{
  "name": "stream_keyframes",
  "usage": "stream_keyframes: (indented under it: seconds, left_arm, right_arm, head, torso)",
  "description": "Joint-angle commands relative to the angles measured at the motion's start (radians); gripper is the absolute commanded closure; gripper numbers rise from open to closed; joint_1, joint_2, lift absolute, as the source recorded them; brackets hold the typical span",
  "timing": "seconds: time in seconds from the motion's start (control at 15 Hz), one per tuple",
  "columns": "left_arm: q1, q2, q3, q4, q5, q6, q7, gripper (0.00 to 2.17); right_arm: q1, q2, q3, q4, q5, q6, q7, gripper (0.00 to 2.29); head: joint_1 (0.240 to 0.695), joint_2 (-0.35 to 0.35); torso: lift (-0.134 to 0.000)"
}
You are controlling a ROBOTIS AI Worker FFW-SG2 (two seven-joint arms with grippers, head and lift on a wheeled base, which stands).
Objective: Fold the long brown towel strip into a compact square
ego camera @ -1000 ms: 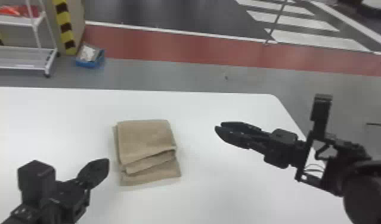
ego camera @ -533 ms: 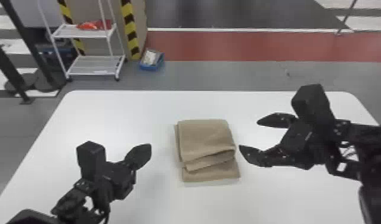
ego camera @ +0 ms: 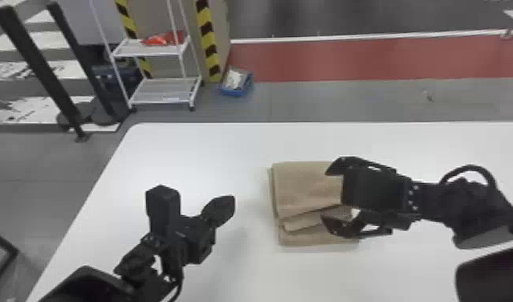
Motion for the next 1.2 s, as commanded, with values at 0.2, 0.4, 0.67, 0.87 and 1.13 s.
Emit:
stream_keyframes:
  seconds: [0.2,0.4,0.67,0.87,1.13]
  left_arm:
    - [0.003,0.004,0.01,-0.011,0.003,0.002,-0.002,1.19]
    - [0.003,0.002,0.007,-0.019,0.003,0.005,-0.002,1.19]
    - [0.012,0.002,0.009,-0.024,0.003,0.002,-0.002,1.19]
    - [0.02,0.004,0.01,-0.028,0.003,0.002,-0.003,1.19]
    - [0.023,0.004,0.01,-0.037,0.003,0.002,-0.005,1.19]
  right_arm:
    - [-0.053,0.006,0.074,0.131,0.123,-0.026,0.022,0.35]
    - [-0.062,0.006,0.081,0.158,0.146,-0.011,0.015,0.41]
    - [-0.069,0.036,0.083,0.19,0.172,-0.008,0.019,0.5]
    - [-0.069,0.05,0.094,0.19,0.194,-0.002,0.015,0.51]
    - [-0.069,0.062,0.091,0.192,0.206,0.011,0.016,0.61]
  head:
    - [0.695,0.149]
    - [0.695,0.138]
    - [0.695,0.125]
    - [0.695,0.132]
    - [0.695,0.136]
  torso:
    - [-0.124]
    - [-0.124]
    - [-0.124]
    - [-0.124]
    - [-0.124]
